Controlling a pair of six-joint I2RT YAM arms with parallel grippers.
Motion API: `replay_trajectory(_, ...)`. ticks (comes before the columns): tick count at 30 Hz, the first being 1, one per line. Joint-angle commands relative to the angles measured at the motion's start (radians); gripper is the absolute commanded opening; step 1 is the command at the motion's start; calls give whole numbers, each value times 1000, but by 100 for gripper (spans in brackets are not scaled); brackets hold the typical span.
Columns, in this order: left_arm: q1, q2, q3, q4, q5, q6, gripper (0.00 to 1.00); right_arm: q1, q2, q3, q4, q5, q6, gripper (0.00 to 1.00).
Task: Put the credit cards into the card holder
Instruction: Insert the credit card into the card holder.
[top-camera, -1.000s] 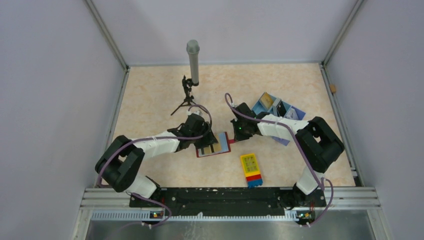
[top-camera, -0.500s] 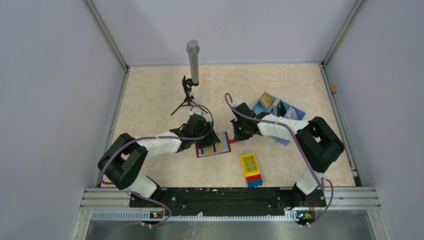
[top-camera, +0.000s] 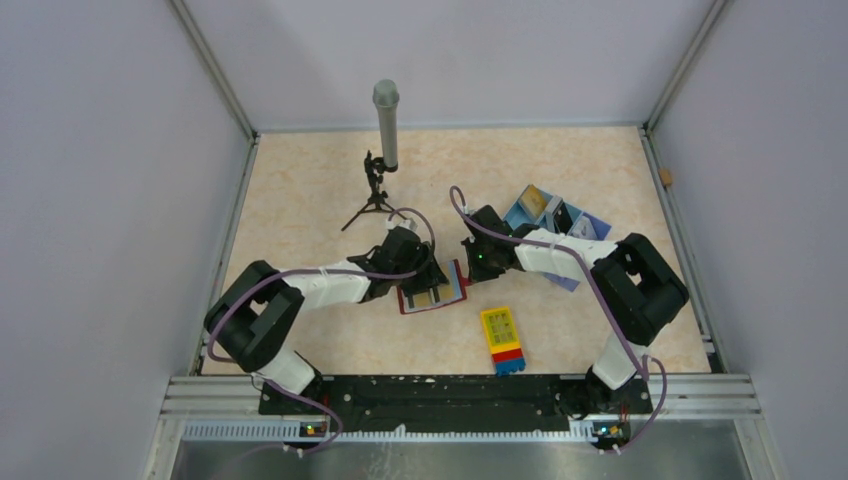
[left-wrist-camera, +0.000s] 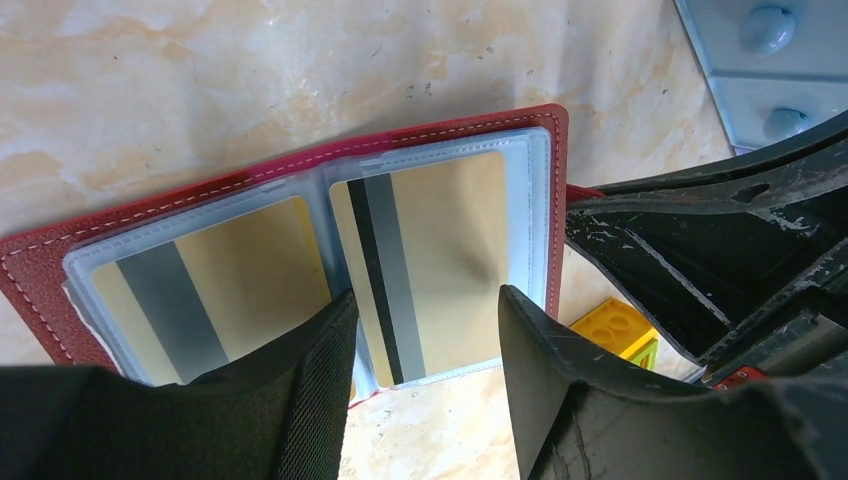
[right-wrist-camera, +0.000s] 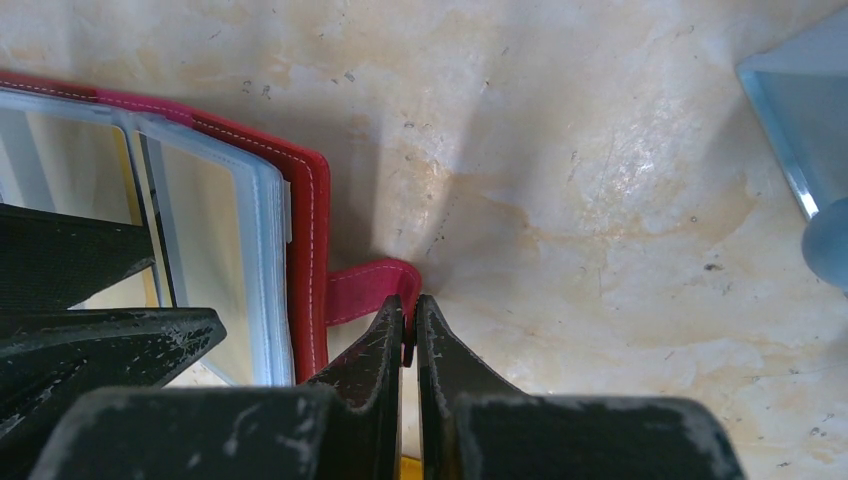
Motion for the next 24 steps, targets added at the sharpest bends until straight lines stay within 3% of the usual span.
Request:
replay_trajectory(1, -10, 4, 30, 42, -1, -6, 56, 12, -11, 31, -1, 11, -4, 0)
replay_trajectory(5, -11, -64, 18, 3, -35, 18, 63, 12, -36, 41, -28, 57, -1, 1)
replay_trajectory(10, -8, -192, 5, -97, -76, 75, 77, 13, -102, 58, -83, 106, -5, 29)
replay_trajectory(15, 0, -306, -14, -241, -187, 111, 85, 12, -196, 43, -72, 67, -2, 41)
replay_trajectory(18, 29, -348, -52, -282, -203, 117, 86, 12, -230, 14, -9, -56, 6, 41)
replay_trajectory(24, 94, -379, -133, -295, -191, 89, 79, 14, -170, -20, 89, -239, 49, 33)
